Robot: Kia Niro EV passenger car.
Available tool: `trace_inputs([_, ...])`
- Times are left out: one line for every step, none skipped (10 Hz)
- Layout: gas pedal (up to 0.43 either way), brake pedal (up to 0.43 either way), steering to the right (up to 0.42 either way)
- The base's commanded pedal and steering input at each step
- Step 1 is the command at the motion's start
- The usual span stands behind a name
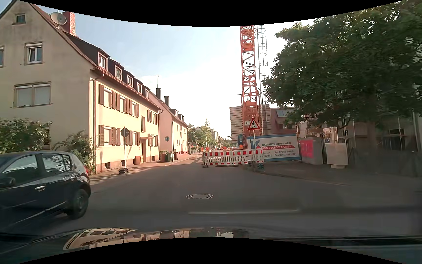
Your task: Follow the waypoints while adhering to traffic rules and regulations
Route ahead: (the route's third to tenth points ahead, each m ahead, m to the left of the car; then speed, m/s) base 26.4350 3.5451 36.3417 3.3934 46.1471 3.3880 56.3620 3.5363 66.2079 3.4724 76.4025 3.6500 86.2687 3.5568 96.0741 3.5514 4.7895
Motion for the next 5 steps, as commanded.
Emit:
trace_inputs([0.197,0.000,-0.098])
trace_inputs([0.197,0.000,-0.108])
trace_inputs([0.197,0.000,-0.117])
trace_inputs([0.197,0.000,-0.123])
trace_inputs([0.197,0.000,-0.127])
